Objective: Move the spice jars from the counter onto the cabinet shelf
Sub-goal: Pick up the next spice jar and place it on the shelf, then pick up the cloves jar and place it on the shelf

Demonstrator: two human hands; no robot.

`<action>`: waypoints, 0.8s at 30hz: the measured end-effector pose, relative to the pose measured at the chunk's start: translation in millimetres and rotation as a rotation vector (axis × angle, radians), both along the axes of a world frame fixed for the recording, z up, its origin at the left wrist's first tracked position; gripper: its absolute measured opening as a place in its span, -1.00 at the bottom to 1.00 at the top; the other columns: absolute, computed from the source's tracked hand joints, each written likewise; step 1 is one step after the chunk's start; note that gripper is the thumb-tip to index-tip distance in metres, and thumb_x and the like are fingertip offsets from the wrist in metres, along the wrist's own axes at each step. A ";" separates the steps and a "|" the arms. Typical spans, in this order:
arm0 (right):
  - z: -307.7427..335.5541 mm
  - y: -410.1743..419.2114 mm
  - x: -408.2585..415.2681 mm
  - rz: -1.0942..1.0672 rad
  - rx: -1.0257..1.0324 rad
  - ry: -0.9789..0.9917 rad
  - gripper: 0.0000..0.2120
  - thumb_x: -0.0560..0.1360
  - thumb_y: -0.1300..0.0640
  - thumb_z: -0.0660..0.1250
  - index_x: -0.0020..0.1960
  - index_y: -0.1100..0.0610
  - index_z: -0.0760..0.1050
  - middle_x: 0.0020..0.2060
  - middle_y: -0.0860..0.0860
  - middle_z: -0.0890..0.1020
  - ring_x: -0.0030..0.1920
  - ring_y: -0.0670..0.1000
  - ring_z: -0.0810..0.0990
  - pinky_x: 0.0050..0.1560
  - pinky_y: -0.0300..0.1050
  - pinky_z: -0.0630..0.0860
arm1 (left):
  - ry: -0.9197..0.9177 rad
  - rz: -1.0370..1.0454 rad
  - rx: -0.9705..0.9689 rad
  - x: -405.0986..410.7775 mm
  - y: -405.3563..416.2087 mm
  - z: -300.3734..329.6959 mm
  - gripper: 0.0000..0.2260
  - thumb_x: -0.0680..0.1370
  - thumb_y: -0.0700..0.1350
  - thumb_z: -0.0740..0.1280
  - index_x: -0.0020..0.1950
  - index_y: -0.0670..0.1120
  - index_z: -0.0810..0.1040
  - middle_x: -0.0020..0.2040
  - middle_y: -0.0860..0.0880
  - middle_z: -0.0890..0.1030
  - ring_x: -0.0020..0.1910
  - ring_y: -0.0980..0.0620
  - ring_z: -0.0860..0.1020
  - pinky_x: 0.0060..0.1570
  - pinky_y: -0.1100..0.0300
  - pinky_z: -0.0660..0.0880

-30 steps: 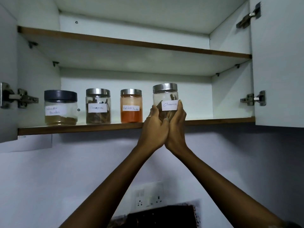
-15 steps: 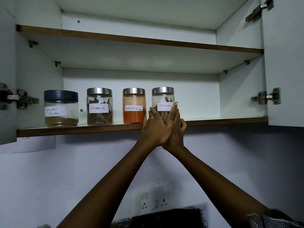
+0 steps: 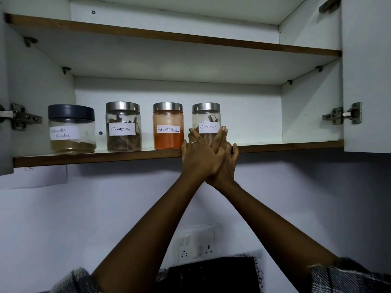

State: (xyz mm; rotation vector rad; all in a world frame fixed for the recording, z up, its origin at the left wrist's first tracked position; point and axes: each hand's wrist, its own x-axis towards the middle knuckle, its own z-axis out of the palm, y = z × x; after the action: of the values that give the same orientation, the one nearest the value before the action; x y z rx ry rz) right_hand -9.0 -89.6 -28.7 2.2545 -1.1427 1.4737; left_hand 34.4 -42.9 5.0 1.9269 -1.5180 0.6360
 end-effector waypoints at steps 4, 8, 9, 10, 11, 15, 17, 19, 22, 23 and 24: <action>-6.3 4.9 -3.5 0.010 0.016 0.022 -0.07 0.49 -0.20 0.23 0.51 0.18 -0.30 0.52 0.15 -0.24 0.54 0.09 -0.19 0.49 0.08 -0.22 | 0.045 0.018 -0.079 -5.0 4.7 -11.1 -0.35 0.60 0.17 0.03 0.55 -0.11 -0.14 0.55 -0.26 -0.04 0.55 -0.15 -0.02 0.48 -0.03 -0.17; -36.2 24.9 -19.5 0.222 0.088 0.009 -0.14 0.50 -0.31 0.02 0.52 0.28 -0.14 0.53 0.18 -0.10 0.54 0.10 -0.15 0.53 0.04 -0.15 | 0.072 -0.049 -0.194 -13.0 20.1 -43.3 -0.29 0.58 0.15 0.08 0.55 -0.21 -0.13 0.57 -0.19 -0.04 0.55 -0.11 -0.08 0.49 0.03 -0.16; -48.5 33.6 -23.5 0.442 0.178 -0.109 -0.18 0.52 -0.26 0.05 0.50 0.33 -0.02 0.52 0.19 0.02 0.54 0.06 -0.03 0.53 -0.04 -0.05 | 0.054 -0.097 -0.211 -15.3 27.3 -55.5 -0.31 0.59 0.14 0.08 0.55 -0.19 -0.11 0.57 -0.18 -0.02 0.55 -0.10 -0.06 0.50 0.03 -0.14; -62.1 43.1 -27.0 0.610 0.260 -0.242 -0.31 0.55 -0.09 0.14 0.47 0.34 0.06 0.50 0.17 0.12 0.51 -0.02 0.09 0.50 -0.20 0.06 | 0.046 -0.158 -0.224 -16.9 35.5 -69.1 -0.34 0.59 0.13 0.07 0.56 -0.17 -0.07 0.57 -0.16 0.03 0.55 -0.09 0.00 0.51 0.03 -0.09; -75.6 50.4 -30.1 0.690 0.325 -0.338 -0.42 0.55 0.14 0.22 0.45 0.34 0.09 0.48 0.16 0.20 0.46 -0.10 0.17 0.42 -0.39 0.13 | 0.056 -0.221 -0.227 -17.6 45.3 -82.3 -0.37 0.59 0.12 0.08 0.55 -0.15 -0.03 0.55 -0.14 0.12 0.53 -0.08 0.08 0.52 0.02 -0.02; -130.4 83.5 -29.0 0.581 0.329 -0.353 -0.48 0.50 0.24 0.30 0.39 0.29 0.21 0.33 0.21 0.38 0.36 0.11 0.35 0.24 -0.37 0.26 | 0.192 -0.337 -0.193 -4.9 95.0 -147.9 -0.38 0.55 0.16 0.12 0.53 -0.13 0.15 0.39 -0.09 0.44 0.35 -0.02 0.41 0.41 0.04 0.28; -160.6 100.6 -24.8 0.439 0.168 -0.171 -0.56 0.50 0.10 0.20 0.36 0.14 0.31 0.27 0.07 0.43 0.31 0.06 0.36 0.27 -0.08 0.26 | 0.188 -0.308 -0.146 6.4 119.7 -183.1 -0.38 0.56 0.17 0.13 0.53 -0.13 0.14 0.40 -0.11 0.43 0.35 -0.04 0.41 0.39 0.11 0.28; -195.6 118.2 -22.6 0.402 0.214 -0.077 -0.53 0.45 0.09 0.18 0.35 0.06 0.31 0.26 -0.01 0.43 0.27 0.00 0.34 0.24 -0.01 0.23 | 0.187 -0.292 -0.065 18.5 142.6 -219.3 -0.39 0.56 0.18 0.10 0.53 -0.11 0.16 0.44 -0.10 0.39 0.38 -0.05 0.38 0.36 0.11 0.27; -252.8 141.6 -23.1 0.393 0.358 0.005 -0.48 0.42 0.11 0.21 0.38 0.04 0.28 0.30 0.04 0.40 0.28 0.04 0.32 0.19 0.05 0.21 | 0.214 -0.280 0.063 35.8 172.6 -270.6 -0.45 0.58 0.15 0.12 0.50 -0.09 0.22 0.43 -0.09 0.39 0.37 -0.04 0.39 0.34 0.10 0.30; -272.5 148.8 -22.7 0.388 0.382 0.036 -0.48 0.43 0.11 0.23 0.39 0.05 0.28 0.31 0.05 0.40 0.28 0.06 0.33 0.18 0.04 0.22 | 0.231 -0.267 0.101 43.0 182.0 -289.3 -0.46 0.59 0.15 0.12 0.50 -0.09 0.23 0.43 -0.10 0.39 0.38 -0.04 0.38 0.34 0.08 0.31; -291.7 156.8 -22.2 0.381 0.411 0.069 -0.47 0.43 0.11 0.26 0.39 0.07 0.28 0.31 0.06 0.40 0.28 0.07 0.34 0.18 0.04 0.24 | 0.258 -0.251 0.144 50.6 191.5 -308.8 -0.46 0.59 0.14 0.13 0.50 -0.09 0.23 0.43 -0.10 0.38 0.39 -0.04 0.37 0.35 0.07 0.31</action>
State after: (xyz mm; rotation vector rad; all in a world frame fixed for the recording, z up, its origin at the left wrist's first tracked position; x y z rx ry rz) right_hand -31.2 67.1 -320.4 2.9147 -1.1242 1.3624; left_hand 84.9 148.7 -303.8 1.7997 -1.6363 0.1650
